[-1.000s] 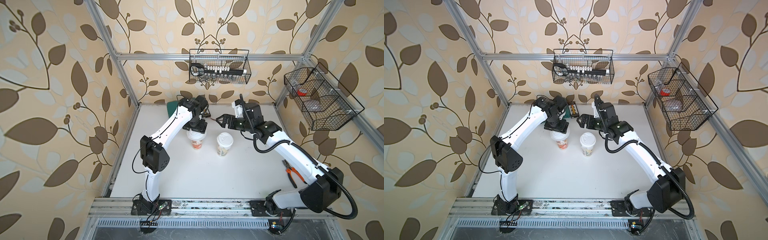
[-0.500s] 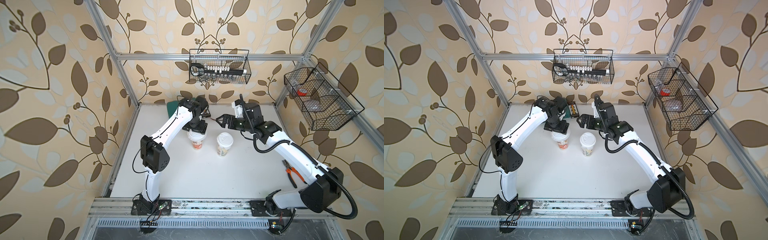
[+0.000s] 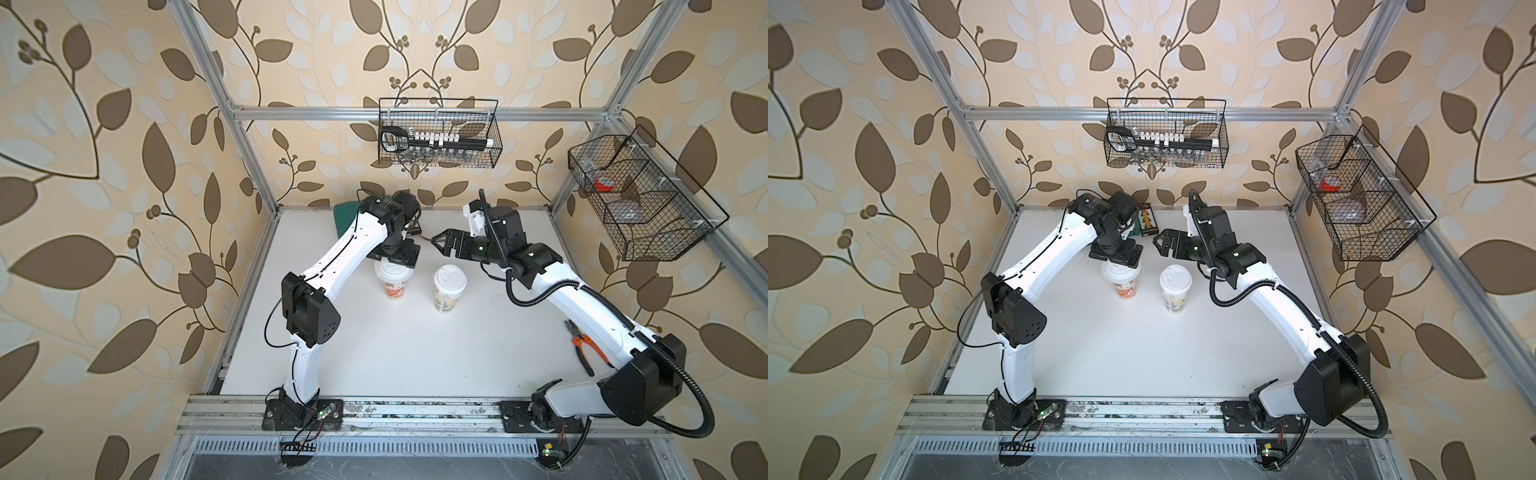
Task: Put the leak-proof paper on the milk tea cups
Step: Place the cup lid on the cup.
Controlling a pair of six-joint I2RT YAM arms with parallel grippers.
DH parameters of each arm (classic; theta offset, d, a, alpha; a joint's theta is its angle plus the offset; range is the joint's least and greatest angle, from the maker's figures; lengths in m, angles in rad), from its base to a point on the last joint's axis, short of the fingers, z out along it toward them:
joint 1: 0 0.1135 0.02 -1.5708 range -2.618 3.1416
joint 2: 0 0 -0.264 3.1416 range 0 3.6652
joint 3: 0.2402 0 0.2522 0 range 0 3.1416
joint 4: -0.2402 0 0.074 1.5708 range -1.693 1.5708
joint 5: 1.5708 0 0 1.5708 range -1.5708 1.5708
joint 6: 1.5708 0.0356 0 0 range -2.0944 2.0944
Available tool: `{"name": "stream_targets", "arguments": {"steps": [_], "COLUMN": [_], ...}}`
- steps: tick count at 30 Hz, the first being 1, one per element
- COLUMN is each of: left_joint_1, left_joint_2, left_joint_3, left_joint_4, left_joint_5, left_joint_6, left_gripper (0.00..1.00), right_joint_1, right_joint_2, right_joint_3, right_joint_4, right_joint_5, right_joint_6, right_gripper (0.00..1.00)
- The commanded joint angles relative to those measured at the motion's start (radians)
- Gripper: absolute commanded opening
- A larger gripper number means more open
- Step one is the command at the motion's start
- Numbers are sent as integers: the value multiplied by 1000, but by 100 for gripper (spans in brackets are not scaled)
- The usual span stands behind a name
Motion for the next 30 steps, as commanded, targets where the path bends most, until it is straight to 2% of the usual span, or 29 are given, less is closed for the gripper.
{"name": "stream_targets", "arguments": {"steps": [1,5,9,13,15,17,20,22,24,30], "left_joint_1": [1,33,102,191,223,248,286,296,299,299], "left_joint_2": [-26,-74,-171,-274,-320,-356,-400,-421,-432,-429], "left_joint_3": [45,43,-66,-256,-341,-409,-500,-543,-573,-612], "left_joint_4": [-35,-14,78,206,267,322,400,438,462,492], "left_joint_5": [-46,-23,56,202,258,300,384,405,423,468], "left_joint_6": [-5,-24,-67,-119,-146,-167,-198,-211,-213,-214], "left_gripper": [94,95,89,81,78,66,61,59,52,48], "right_joint_1": [-1,1,6,24,39,54,76,88,99,116], "right_joint_2": [1,34,71,105,130,158,200,221,238,287], "right_joint_3": [-3,38,69,79,96,117,148,161,170,206], "right_joint_4": [10,3,23,57,58,52,32,17,0,-47], "right_joint_5": [-29,-61,-130,-177,-198,-218,-241,-245,-243,-221], "right_joint_6": [4,-13,-12,-3,-2,2,3,3,-1,-20], "right_gripper": [100,100,98,67,58,51,36,35,35,31]}}
